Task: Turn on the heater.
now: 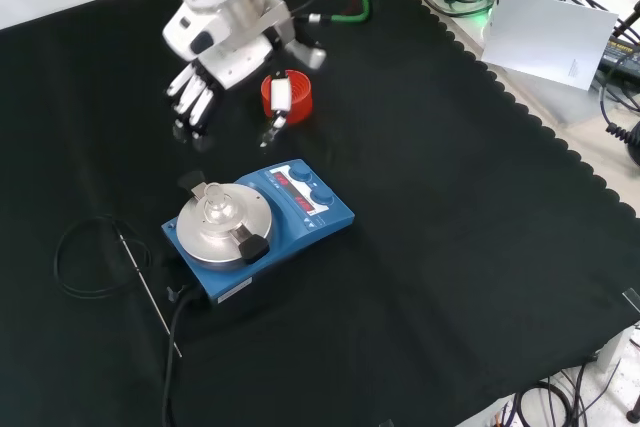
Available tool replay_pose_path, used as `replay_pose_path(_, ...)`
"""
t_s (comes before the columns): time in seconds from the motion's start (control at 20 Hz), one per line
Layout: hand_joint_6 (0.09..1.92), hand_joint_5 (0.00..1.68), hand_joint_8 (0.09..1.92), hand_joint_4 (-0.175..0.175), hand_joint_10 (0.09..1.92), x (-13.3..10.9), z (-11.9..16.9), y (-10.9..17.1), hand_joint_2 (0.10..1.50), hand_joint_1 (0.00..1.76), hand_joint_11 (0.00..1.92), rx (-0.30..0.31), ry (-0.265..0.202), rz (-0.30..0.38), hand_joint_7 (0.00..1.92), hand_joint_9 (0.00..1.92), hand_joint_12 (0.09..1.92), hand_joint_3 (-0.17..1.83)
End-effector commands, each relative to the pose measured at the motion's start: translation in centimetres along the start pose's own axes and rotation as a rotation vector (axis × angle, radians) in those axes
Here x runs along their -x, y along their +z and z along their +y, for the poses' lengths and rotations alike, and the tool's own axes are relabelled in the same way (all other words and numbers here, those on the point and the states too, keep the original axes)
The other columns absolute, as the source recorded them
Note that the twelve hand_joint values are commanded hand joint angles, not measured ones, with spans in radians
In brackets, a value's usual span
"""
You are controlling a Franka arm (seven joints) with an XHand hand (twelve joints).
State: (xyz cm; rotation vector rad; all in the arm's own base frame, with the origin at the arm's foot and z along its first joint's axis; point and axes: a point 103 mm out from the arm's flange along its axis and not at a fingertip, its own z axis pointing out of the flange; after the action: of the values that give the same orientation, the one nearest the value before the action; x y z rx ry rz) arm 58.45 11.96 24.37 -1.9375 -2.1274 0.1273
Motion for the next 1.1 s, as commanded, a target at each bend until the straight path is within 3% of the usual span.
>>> replay_pose_path(0.05,0.72,0.45,0.76,-0.055,0.72,0.7,-6.3,-1.4,0.63,0.86,0.16,0.053,0.014,-0.034,0.24,0.46,1.40,0.61)
replay_pose_path(0.25,0.71,0.45,0.76,-0.055,0.72,0.7,-9.4,-0.9,0.63,0.86,0.16,0.034,0.011,-0.030,0.25,0.46,1.40,0.61)
replay_pose_path(0.6,0.63,0.40,0.74,-0.052,0.70,0.7,-13.6,1.7,0.66,0.87,0.21,-0.088,0.017,-0.106,0.36,0.55,1.38,0.61)
replay_pose_path(0.8,0.56,0.37,0.74,-0.049,0.67,0.3,-14.7,3.0,0.66,0.89,0.28,-0.190,0.017,-0.142,0.47,0.67,1.36,0.65)
replay_pose_path(1.1,0.40,0.33,0.78,-0.042,0.65,-0.8,-15.4,4.2,0.66,0.89,0.43,-0.258,0.006,-0.170,0.68,0.87,1.32,0.68)
